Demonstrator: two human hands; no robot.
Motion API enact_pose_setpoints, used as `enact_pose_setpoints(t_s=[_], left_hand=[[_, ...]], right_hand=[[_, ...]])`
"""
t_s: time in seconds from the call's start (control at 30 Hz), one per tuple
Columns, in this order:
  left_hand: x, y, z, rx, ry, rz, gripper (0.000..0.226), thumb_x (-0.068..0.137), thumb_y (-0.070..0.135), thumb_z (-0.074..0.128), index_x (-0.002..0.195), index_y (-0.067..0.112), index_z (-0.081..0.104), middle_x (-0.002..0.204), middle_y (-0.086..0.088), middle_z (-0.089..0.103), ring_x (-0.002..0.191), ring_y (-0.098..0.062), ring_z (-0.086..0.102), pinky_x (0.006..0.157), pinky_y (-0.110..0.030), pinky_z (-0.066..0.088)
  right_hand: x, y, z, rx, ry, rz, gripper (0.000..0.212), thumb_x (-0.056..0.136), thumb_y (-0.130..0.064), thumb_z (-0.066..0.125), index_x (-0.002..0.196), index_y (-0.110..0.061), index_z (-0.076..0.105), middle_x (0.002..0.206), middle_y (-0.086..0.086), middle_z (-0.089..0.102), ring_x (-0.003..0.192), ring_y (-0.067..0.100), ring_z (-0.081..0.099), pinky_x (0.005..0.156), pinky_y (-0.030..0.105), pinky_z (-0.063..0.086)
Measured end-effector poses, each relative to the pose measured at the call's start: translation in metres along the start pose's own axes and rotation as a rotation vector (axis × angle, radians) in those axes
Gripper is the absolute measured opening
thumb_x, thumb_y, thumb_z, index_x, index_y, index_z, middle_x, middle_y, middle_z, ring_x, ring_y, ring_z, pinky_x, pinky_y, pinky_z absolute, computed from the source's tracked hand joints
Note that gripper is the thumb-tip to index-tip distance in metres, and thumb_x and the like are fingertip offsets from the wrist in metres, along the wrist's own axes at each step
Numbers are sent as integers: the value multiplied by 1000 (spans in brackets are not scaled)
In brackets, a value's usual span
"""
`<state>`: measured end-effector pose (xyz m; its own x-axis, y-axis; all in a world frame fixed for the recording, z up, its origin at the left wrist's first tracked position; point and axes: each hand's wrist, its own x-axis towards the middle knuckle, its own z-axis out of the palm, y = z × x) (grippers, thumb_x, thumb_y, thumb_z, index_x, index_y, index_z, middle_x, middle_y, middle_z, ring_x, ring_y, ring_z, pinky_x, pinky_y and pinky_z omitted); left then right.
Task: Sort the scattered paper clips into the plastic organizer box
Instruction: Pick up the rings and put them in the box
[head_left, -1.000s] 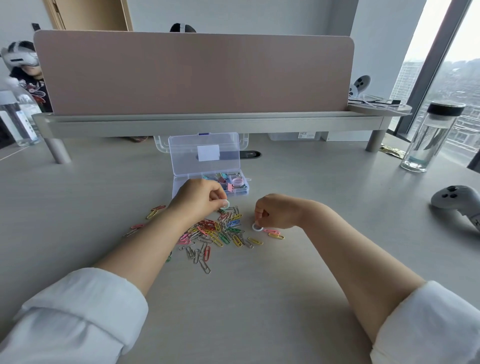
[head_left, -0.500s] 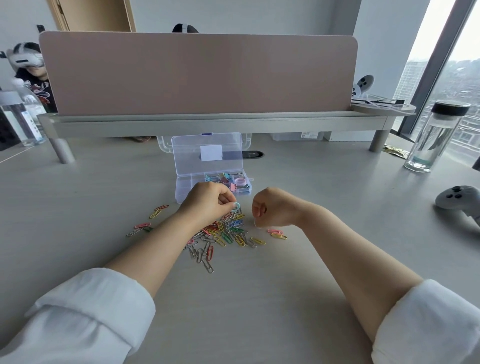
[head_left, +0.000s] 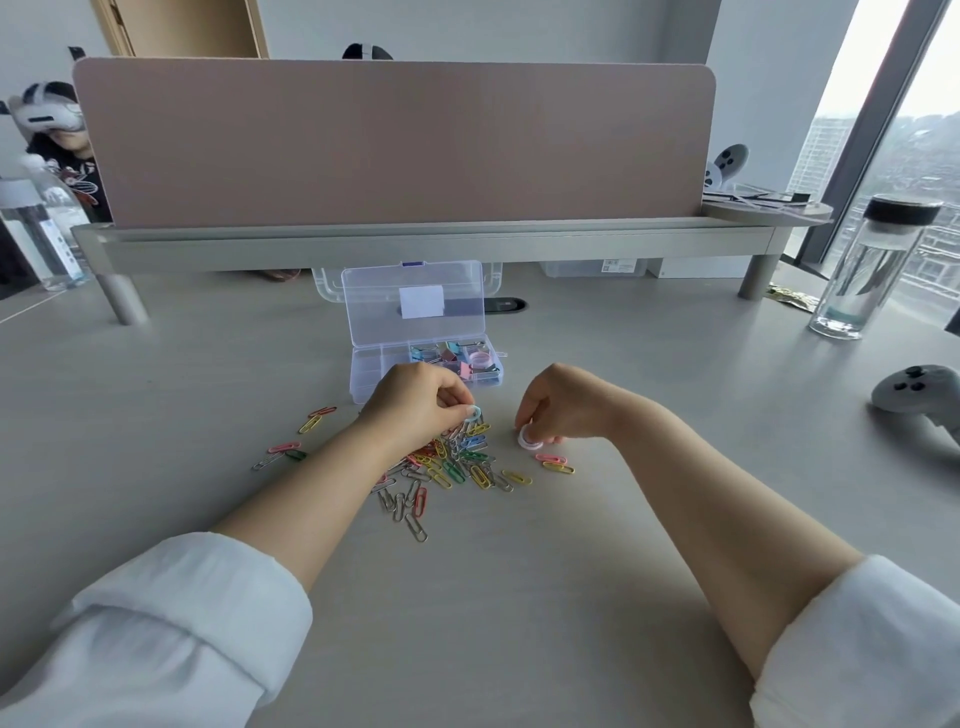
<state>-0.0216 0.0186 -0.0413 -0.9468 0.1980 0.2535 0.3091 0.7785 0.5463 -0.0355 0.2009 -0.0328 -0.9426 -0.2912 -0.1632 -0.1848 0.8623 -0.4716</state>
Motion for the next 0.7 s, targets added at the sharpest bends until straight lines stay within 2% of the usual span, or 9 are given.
enact_pose_setpoints(t_s=[0.13, 0.2, 0.3, 0.37, 0.4, 0.5, 0.6, 0.63, 0.7], left_hand=[[-3, 0, 0, -1, -5, 9, 11, 78, 23, 71, 85, 14, 72, 76, 2, 65, 73, -11, 59, 73, -27, 51], [-3, 1, 0, -13, -2, 4, 11, 78, 23, 71, 85, 15, 72, 75, 4, 64, 73, -9, 58, 71, -24, 49], [-2, 0, 1, -45, 6, -11, 11, 78, 23, 71, 86, 15, 72, 74, 5, 64, 71, -7, 57, 68, -20, 45], [-1, -1, 2, -71, 8, -18, 11, 78, 22, 71, 86, 14, 72, 75, 4, 65, 72, -8, 59, 69, -19, 45], [-1, -1, 2, -81, 10, -22, 11, 78, 21, 70, 87, 13, 71, 76, 3, 66, 73, -9, 60, 70, -21, 46], [0, -1, 2, -106, 12, -38, 11, 79, 18, 69, 88, 12, 71, 77, 1, 66, 75, -13, 62, 76, -25, 51], [-1, -1, 1, -136, 14, -56, 11, 79, 17, 70, 88, 12, 71, 77, 0, 67, 76, -14, 63, 78, -27, 53], [-1, -1, 1, -145, 14, -60, 11, 79, 17, 70, 88, 12, 71, 77, 0, 67, 76, -14, 64, 78, -27, 53], [-1, -2, 1, -159, 8, -63, 11, 78, 18, 71, 88, 13, 71, 76, 0, 68, 75, -13, 64, 77, -26, 53]], right_hand=[[-2, 0, 2, -39, -2, 11, 19, 80, -8, 62, 96, -3, 69, 78, 9, 65, 55, 14, 56, 55, 17, 43], [-3, -2, 0, -121, -18, 24, 22, 82, -12, 58, 97, 0, 69, 78, 7, 64, 64, 17, 56, 62, 22, 44], [-3, -7, -1, -151, -55, 63, 21, 82, -15, 61, 96, 0, 68, 70, 5, 58, 70, 21, 53, 57, 20, 42], [-3, -10, 1, -232, -43, 76, 19, 81, -17, 60, 72, -1, 64, 58, 3, 48, 56, 19, 43, 49, 21, 33], [-3, -11, 3, -266, -31, 76, 27, 80, -18, 60, 58, -4, 54, 53, 3, 42, 53, 20, 37, 47, 22, 29], [-7, -13, 6, -321, -13, 43, 43, 76, -21, 63, 47, -9, 34, 53, 5, 30, 63, 26, 33, 46, 25, 23], [-5, -12, 8, -286, 10, 52, 29, 74, -18, 64, 54, -2, 51, 59, 9, 38, 66, 26, 37, 47, 24, 25], [-4, -12, 8, -266, 30, 49, 20, 72, -15, 63, 66, 3, 61, 64, 10, 45, 66, 26, 40, 47, 23, 27], [-2, -10, 9, -214, 58, 42, 24, 70, -11, 63, 86, 6, 67, 73, 10, 52, 67, 23, 45, 47, 22, 30]])
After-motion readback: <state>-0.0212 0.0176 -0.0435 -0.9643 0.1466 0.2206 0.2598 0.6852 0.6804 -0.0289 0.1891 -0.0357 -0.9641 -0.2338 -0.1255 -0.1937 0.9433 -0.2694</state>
